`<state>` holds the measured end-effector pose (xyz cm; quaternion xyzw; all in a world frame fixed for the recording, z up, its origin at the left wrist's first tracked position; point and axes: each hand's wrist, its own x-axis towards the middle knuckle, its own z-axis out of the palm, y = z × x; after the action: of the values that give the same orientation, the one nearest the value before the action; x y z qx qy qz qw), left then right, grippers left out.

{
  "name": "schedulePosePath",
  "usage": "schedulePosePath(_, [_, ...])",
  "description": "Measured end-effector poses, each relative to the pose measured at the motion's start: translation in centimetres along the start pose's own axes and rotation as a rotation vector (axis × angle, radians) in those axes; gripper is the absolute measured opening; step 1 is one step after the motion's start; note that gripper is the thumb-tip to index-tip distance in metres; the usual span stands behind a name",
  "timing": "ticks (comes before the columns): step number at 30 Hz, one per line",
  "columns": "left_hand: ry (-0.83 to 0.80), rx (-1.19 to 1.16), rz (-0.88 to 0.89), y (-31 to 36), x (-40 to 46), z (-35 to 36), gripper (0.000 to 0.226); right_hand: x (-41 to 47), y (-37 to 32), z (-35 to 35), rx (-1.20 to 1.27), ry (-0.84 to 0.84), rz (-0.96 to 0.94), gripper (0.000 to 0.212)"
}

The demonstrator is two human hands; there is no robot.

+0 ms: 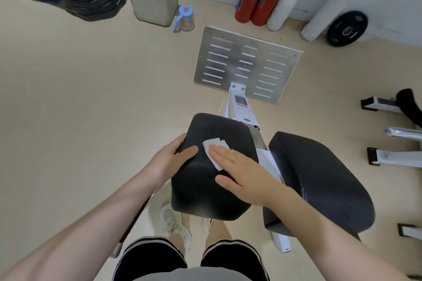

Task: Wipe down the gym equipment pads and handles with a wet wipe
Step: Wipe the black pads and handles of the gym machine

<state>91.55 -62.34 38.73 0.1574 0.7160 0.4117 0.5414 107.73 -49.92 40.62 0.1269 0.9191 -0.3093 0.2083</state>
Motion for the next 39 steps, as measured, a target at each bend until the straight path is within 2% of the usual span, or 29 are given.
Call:
schedulePosePath(3, [-0.071, -0.074, 0.014, -0.9, -0.1, -0.6, 0.038, 3.1, -0.5, -0.5, 0.063, -0.012, 0.101, 0.057])
schedulePosePath(7, [-0.118, 0.103, 0.108, -2.3, -0.2, -1.8, 0.055, 8.5, -0.5, -1.7, 0.126, -0.041, 0.183, 0.047])
schedulePosePath(11, [-0.18, 0.144, 0.105, -3.2, 0.1, -2.7, 0.045, 11.0, -1.0, -2.1, 0.177, -0.094, 0.297, 0.039])
schedulePosePath(14, [-0.287, 0.035, 0.247, -5.5, 0.6, -3.2, 0.038, 9.6, -2.3, -1.5, 0.163, -0.037, 0.257, 0.042])
schedulePosePath(17, [-0.245, -0.154, 0.176, -5.4, 0.2, -3.1, 0.033, 6.1, -4.6, 0.3, 0.082, 0.106, 0.163, 0.05])
schedulePosePath(19, [-0.25, -0.208, 0.046, -4.3, -0.3, -2.8, 0.052, 4.0, -6.2, 2.1, -0.056, 0.145, 0.132, 0.063])
schedulePosePath(21, [-0.287, -0.19, 0.065, -4.7, -0.8, -3.2, 0.067, 2.7, -7.4, 3.9, -0.165, 0.141, 0.132, 0.076])
schedulePosePath(24, [-0.303, -0.184, 0.077, -4.6, -0.8, -3.1, 0.075, 2.9, -8.5, 5.6, -0.208, 0.217, 0.199, 0.084])
schedulePosePath(28, [-0.295, -0.239, 0.045, -4.8, -0.6, -3.4, 0.082, 6.9, -8.9, 5.2, -0.179, 0.285, 0.269, 0.085])
schedulePosePath(31, [-0.291, -0.29, 0.079, -4.8, -0.4, -3.6, 0.082, 9.2, -8.2, 4.1, -0.171, 0.276, 0.321, 0.072])
schedulePosePath(36, [-0.318, -0.235, 0.076, -5.2, -0.2, -3.4, 0.084, 5.3, -8.3, 5.4, -0.177, 0.38, 0.305, 0.073])
schedulePosePath(39, [-0.295, -0.23, 0.061, -4.9, -0.4, -2.8, 0.079, 1.8, -7.5, 7.4, -0.239, 0.397, 0.408, 0.074])
